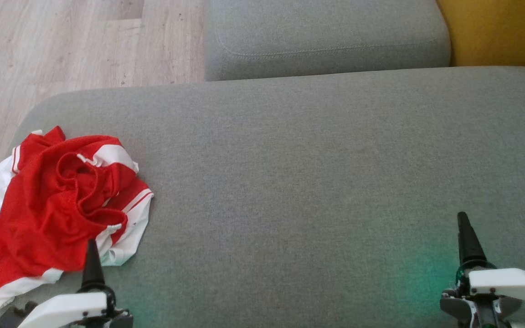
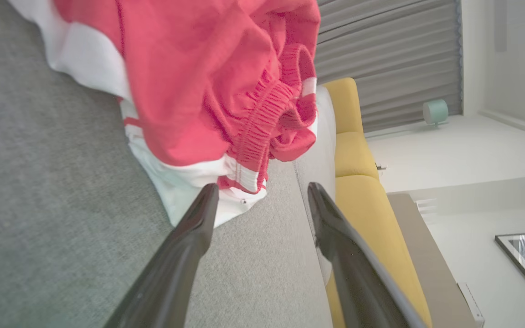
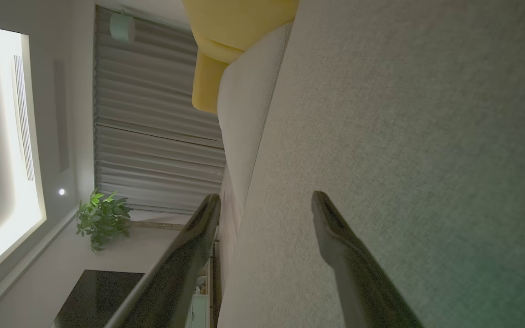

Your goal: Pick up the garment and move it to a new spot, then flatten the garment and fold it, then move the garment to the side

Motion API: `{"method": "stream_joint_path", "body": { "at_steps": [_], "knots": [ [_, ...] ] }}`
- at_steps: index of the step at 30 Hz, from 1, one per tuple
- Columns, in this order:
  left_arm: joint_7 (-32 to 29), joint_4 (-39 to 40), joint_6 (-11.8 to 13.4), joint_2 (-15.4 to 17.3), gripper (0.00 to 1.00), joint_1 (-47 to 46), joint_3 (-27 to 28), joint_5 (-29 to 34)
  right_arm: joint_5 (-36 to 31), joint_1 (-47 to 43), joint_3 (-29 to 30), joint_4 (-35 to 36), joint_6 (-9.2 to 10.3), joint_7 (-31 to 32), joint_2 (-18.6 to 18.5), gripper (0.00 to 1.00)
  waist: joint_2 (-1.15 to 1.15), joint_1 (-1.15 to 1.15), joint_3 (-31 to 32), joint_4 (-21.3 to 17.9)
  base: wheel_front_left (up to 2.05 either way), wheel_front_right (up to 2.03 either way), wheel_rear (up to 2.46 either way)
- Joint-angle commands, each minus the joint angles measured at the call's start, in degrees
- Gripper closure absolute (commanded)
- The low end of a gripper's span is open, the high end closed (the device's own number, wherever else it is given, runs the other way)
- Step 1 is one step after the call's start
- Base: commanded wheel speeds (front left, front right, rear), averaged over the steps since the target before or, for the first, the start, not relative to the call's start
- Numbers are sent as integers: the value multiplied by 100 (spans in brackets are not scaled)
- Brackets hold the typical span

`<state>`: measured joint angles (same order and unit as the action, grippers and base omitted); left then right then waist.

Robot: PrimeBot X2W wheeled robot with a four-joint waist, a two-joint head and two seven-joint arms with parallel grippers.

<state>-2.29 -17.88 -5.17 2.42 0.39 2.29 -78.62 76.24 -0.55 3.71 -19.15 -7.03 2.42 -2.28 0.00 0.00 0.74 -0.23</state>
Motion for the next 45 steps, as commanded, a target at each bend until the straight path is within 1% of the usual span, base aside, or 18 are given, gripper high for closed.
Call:
{"method": "stream_joint_path", "body": {
  "at_steps": [1,7,16,38,45],
  "knots": [
    [68,248,19,20,0,-160,-3,222,-211,214,-91,230,-10,-73,-20,0,0,0,10,2,0,0,0],
    [169,418,114,22,0,-118,-116,852,-791,189,-233,286,-12,-174,-23,0,0,0,51,9,0,0,0],
    [320,644,262,25,0,-54,-322,1729,-1486,150,-468,351,-15,-326,-26,0,0,0,110,22,0,0,0],
    [690,949,759,179,0,44,-794,3368,-3095,91,-864,514,-23,-698,-35,0,0,0,214,15,0,0,0],
    [791,1031,831,210,0,74,-901,3757,-3555,79,-968,556,-26,-799,-37,0,0,0,231,21,0,0,0]
  ]
}}
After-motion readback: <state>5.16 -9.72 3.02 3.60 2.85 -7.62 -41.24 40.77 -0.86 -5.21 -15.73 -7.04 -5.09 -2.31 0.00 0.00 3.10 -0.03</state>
